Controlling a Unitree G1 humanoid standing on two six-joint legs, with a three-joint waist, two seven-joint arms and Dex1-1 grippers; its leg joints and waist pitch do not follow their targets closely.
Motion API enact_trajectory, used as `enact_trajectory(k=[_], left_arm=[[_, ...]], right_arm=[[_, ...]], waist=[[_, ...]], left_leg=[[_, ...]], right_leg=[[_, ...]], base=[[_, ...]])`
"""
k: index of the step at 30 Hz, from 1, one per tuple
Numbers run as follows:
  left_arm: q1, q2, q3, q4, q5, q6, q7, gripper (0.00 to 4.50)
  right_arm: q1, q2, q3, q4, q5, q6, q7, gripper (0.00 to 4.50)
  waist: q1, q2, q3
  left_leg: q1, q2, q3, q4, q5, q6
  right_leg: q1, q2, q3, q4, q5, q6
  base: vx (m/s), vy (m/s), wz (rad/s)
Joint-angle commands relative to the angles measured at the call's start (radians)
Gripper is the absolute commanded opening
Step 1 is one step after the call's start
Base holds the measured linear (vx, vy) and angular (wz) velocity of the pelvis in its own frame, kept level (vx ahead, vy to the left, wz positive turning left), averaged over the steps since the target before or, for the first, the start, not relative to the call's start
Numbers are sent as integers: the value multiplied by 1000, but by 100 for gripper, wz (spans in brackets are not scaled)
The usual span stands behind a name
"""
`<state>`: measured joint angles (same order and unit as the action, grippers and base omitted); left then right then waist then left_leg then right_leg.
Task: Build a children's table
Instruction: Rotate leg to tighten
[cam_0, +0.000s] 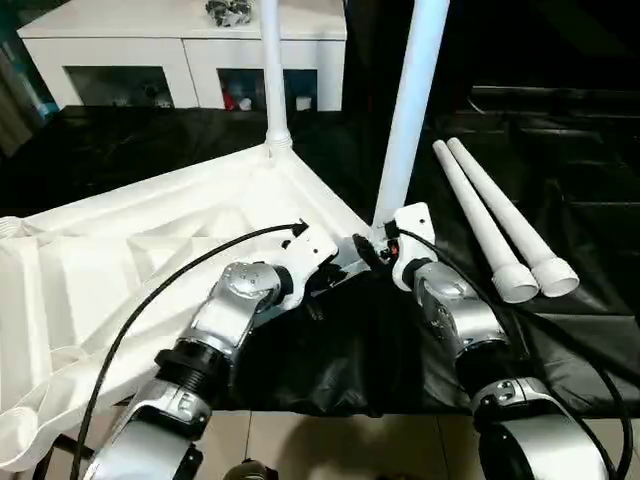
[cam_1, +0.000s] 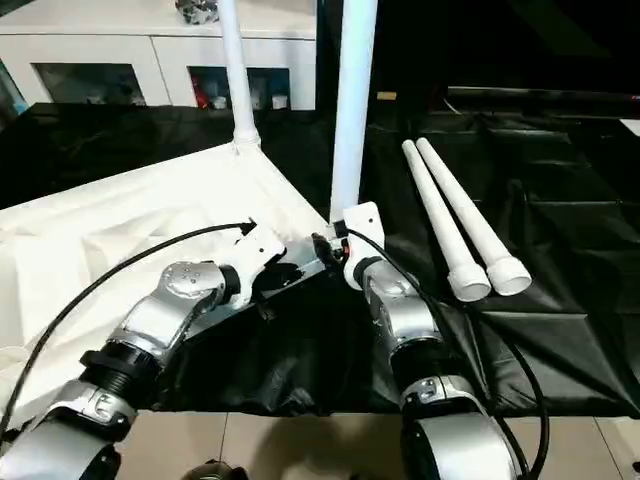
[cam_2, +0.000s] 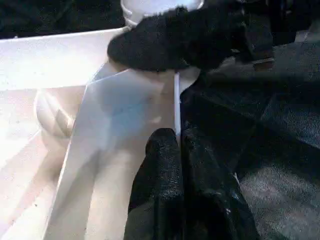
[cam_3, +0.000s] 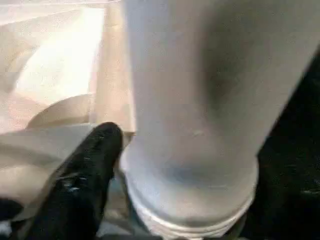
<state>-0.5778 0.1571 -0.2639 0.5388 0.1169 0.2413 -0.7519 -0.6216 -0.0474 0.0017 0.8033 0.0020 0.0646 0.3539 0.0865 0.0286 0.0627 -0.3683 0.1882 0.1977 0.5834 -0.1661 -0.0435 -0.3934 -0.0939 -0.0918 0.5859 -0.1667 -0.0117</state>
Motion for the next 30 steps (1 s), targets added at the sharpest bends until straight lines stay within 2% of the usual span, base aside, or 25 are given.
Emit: enact_trajectory(k=[1,2,3,4,5,6,9,12,13,14,18,19,20,22,25,30], left_arm=[[14,2,-42,-66,-38,-71,-97,0],[26,24,-45,-81,-46,-83,-135,0],[26,24,-45,-81,-46,-83,-135,0],[40,54,-46,-101,-57,-92,-176,0],[46,69,-45,-109,-63,-97,-196,0],[49,74,-44,-112,-66,-99,-204,0],[65,117,-31,-134,-98,-106,-276,0],[69,144,-23,-142,-112,-106,-309,0],[69,165,-17,-142,-117,-114,-336,0],[70,175,-16,-142,-121,-116,-351,0],[71,202,-14,-144,-135,-120,-394,0],[69,210,-15,-144,-139,-121,-406,0],[69,213,-16,-145,-142,-121,-411,0],[67,225,-19,-148,-149,-118,-432,0],[65,233,-19,-145,-153,-118,-451,0],[61,220,-17,-124,-148,-116,-431,0]], right_arm=[[16,3,74,-9,-1,-8,144,382],[21,-17,79,-17,6,-16,196,382],[21,-17,79,-17,6,-16,196,382],[27,-50,93,-29,12,-29,277,382],[31,-65,102,-35,15,-35,318,382],[32,-71,105,-38,15,-37,333,382],[40,-126,130,-71,28,-44,468,382],[43,-151,139,-95,49,-35,552,382],[54,-177,159,-124,60,-34,635,382],[59,-189,168,-135,63,-36,675,382],[79,-221,192,-183,89,-17,785,382],[83,-229,200,-197,98,-11,816,367],[85,-232,202,-202,101,-10,825,356],[91,-240,214,-217,107,5,860,347],[94,-240,214,-228,107,13,871,318],[113,-230,209,-247,112,32,846,289]], waist=[[2,-9,-69],[3,-7,-70],[3,-7,-72],[4,-7,-72],[8,-7,-74],[8,-8,-72],[10,-8,-78],[14,-4,-80],[14,0,-80],[17,-1,-80],[23,-1,-77],[27,-1,-75],[31,-5,-74],[30,0,-73],[30,-1,-74],[33,-2,-77]], left_leg=[[18,43,-35,-79,-383,-7],[12,45,-33,-79,-350,2],[11,46,-33,-79,-338,7],[12,46,-30,-78,-323,10],[11,46,-25,-72,-298,22],[7,45,-24,-72,-286,27],[5,45,-22,-66,-234,42],[5,49,-20,-63,-208,57],[7,50,-20,-62,-204,57],[7,48,-20,-62,-212,58],[10,52,-20,-64,-253,50],[12,53,-21,-66,-265,42],[15,53,-21,-67,-277,36],[14,54,-23,-69,-287,26],[14,53,-23,-70,-291,16],[12,52,-23,-67,-263,21]], right_leg=[[31,-74,48,-89,-438,-134],[35,-75,50,-85,-405,-141],[36,-74,51,-82,-386,-147],[34,-72,52,-80,-365,-154],[35,-70,53,-70,-303,-181],[36,-68,54,-67,-287,-188],[42,-66,52,-55,-225,-214],[42,-61,50,-46,-163,-238],[39,-61,50,-44,-152,-246],[42,-59,49,-45,-156,-245],[39,-63,51,-51,-210,-240],[37,-63,51,-53,-234,-235],[36,-65,51,-54,-260,-231],[35,-65,53,-56,-275,-226],[36,-66,53,-56,-272,-223],[37,-66,53,-51,-240,-229]], base=[[0,0,0],[0,0,0],[0,0,0],[0,0,0],[0,0,0],[0,0,0],[0,0,0],[0,0,0],[0,0,0],[0,0,0],[0,0,0],[0,0,0],[0,0,0],[0,0,0],[0,0,0],[0,0,0]])
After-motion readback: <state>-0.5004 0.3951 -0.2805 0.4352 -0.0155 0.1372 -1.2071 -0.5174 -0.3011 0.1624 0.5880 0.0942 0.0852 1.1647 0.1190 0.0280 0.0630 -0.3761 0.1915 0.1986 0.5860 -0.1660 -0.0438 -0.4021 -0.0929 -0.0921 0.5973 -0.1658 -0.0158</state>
